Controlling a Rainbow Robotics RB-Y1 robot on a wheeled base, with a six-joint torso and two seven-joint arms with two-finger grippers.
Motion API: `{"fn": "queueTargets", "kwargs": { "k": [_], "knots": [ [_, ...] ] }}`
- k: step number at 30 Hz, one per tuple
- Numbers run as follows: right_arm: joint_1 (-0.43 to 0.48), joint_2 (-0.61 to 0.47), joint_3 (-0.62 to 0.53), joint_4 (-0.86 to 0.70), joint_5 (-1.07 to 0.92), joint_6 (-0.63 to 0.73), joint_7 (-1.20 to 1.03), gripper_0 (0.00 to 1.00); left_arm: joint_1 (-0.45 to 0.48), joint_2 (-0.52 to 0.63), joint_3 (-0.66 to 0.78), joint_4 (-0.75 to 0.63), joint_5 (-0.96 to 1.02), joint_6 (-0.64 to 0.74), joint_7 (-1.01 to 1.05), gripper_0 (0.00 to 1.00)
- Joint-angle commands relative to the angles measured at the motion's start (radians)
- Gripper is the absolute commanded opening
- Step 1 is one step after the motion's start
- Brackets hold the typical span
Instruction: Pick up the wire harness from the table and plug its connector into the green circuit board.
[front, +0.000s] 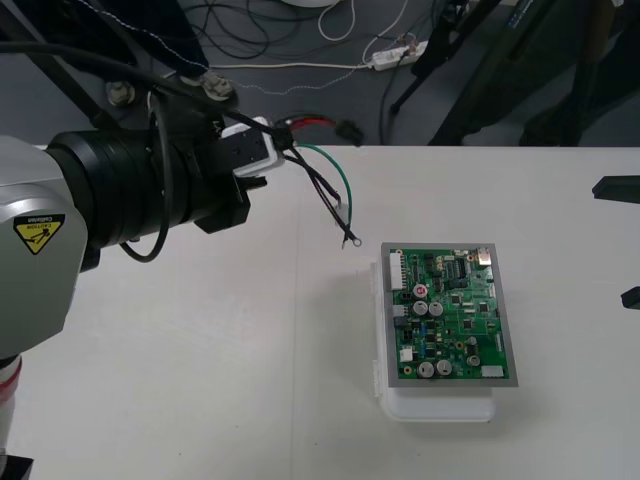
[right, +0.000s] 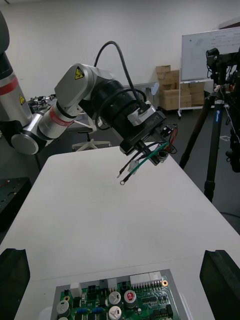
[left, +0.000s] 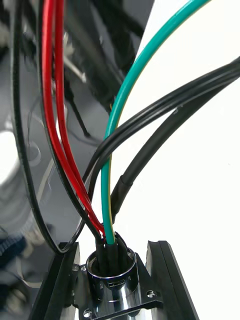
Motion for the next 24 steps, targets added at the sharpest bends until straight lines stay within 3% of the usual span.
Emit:
{"fn": "queueTargets", "kwargs": {
  "k": [1,2,6,18,24],
  "knots": [
    [0.01,0.009,0.009,-0.004,-0.008,-0.003,0.033,1.0,0.008,-0.106,0.026,-0.04,-0.021,0.041,0.02,0.0],
    [0.042,0.053,0.029,0.018,0.0,-0.003,0.033,1.0,0.008,-0.123,0.024,-0.04,-0.024,0.041,0.005,0.0],
    [0.041,0.064,0.015,0.041,-0.003,-0.003,0.031,1.0,0.008,-0.164,0.006,-0.04,-0.036,0.048,-0.005,0.0],
    [0.044,0.002,-0.041,0.036,-0.015,-0.003,-0.004,1.0,0.004,-0.223,-0.065,-0.04,-0.134,0.132,-0.009,0.0],
    [0.05,-0.004,-0.041,-0.005,-0.035,-0.003,-0.137,1.0,-0.018,-0.223,-0.124,-0.033,-0.226,0.166,0.011,0.0]
  ]
}}
